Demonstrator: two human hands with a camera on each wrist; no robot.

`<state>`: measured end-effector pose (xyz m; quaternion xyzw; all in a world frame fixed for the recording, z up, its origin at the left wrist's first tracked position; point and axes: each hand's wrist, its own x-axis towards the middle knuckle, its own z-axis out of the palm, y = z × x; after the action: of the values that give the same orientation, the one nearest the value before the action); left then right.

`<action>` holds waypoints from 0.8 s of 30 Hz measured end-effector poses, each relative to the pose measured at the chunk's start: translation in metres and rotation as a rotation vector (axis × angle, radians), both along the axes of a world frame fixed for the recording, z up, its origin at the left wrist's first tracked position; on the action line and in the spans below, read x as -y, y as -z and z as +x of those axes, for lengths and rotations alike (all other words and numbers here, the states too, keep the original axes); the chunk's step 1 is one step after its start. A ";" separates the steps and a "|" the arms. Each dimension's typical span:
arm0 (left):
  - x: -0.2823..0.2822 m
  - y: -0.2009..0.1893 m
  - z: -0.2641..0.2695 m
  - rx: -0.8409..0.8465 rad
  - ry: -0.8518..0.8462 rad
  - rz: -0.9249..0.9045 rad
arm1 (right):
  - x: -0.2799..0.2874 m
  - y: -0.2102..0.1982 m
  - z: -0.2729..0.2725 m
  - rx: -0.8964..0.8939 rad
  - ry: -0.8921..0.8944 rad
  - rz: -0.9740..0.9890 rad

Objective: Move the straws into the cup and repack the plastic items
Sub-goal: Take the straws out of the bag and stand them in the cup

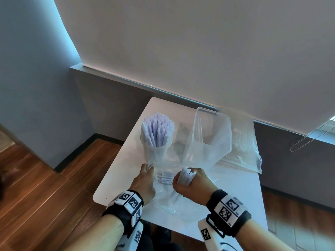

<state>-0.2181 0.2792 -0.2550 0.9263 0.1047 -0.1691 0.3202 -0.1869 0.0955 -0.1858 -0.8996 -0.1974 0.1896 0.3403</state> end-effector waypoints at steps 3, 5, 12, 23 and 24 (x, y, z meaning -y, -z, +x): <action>0.000 -0.002 -0.001 -0.018 -0.003 0.000 | -0.013 -0.046 0.020 -0.011 -0.060 0.099; -0.001 0.000 -0.002 -0.001 0.021 0.012 | -0.024 -0.083 0.039 0.043 -0.144 0.159; -0.004 0.004 -0.004 0.030 0.063 0.011 | -0.069 -0.145 0.108 0.126 -0.202 0.144; -0.009 0.002 -0.005 0.047 0.055 -0.002 | -0.087 -0.105 0.121 0.140 -0.179 0.011; -0.011 0.003 -0.006 0.049 0.054 0.000 | -0.087 -0.106 0.121 0.165 -0.166 0.072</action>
<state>-0.2239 0.2897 -0.2578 0.9326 0.0718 -0.1548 0.3179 -0.0660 0.1824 -0.0796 -0.8800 -0.3050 0.1353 0.3382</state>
